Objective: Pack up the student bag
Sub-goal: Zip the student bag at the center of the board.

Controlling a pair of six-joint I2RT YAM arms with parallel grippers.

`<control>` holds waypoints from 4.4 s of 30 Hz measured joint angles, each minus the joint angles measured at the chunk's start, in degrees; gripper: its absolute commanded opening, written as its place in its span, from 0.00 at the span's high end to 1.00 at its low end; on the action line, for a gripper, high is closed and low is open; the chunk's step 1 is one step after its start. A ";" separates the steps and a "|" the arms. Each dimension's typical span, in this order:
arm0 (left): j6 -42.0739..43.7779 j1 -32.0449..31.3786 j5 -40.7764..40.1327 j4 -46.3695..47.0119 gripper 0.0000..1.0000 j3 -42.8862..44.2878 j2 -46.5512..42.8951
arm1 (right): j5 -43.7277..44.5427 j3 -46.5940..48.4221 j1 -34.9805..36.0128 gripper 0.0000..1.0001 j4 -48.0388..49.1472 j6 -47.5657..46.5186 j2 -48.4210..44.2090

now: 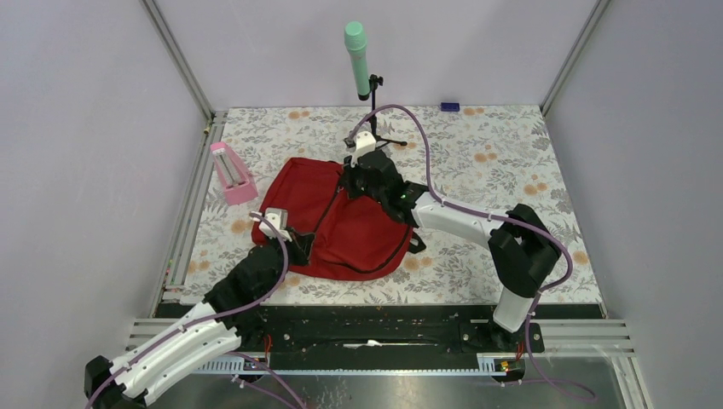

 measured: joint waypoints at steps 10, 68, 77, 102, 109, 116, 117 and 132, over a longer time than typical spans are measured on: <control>-2.14 0.00 1.11 -8.57 0.54 2.40 -2.12 | -6.03 -0.35 -1.33 1.00 2.01 -1.51 0.59; 9.46 3.89 4.50 14.43 1.00 6.91 22.05 | -7.41 -6.99 -0.46 1.00 -0.20 -1.70 -7.28; 3.13 3.85 4.28 12.39 1.00 2.54 12.63 | -10.10 -5.27 -0.22 1.00 -3.82 0.81 -7.39; 3.04 3.65 7.67 13.25 1.00 6.08 18.58 | -12.83 -4.52 -2.84 1.00 -9.07 3.63 -11.23; 6.56 2.84 8.04 11.82 0.93 10.27 27.17 | -11.82 -3.93 -1.88 1.00 -8.24 2.58 -9.53; 8.70 1.42 7.08 10.08 0.54 11.89 29.35 | -11.52 -1.81 0.52 1.00 -8.70 0.02 -8.22; 8.94 1.36 7.10 10.05 0.50 12.04 29.42 | -11.50 -1.49 0.72 1.00 -8.70 -0.07 -7.98; 10.43 0.96 4.33 13.86 0.46 14.73 35.47 | -10.51 -0.94 0.83 1.00 -7.82 0.04 -6.60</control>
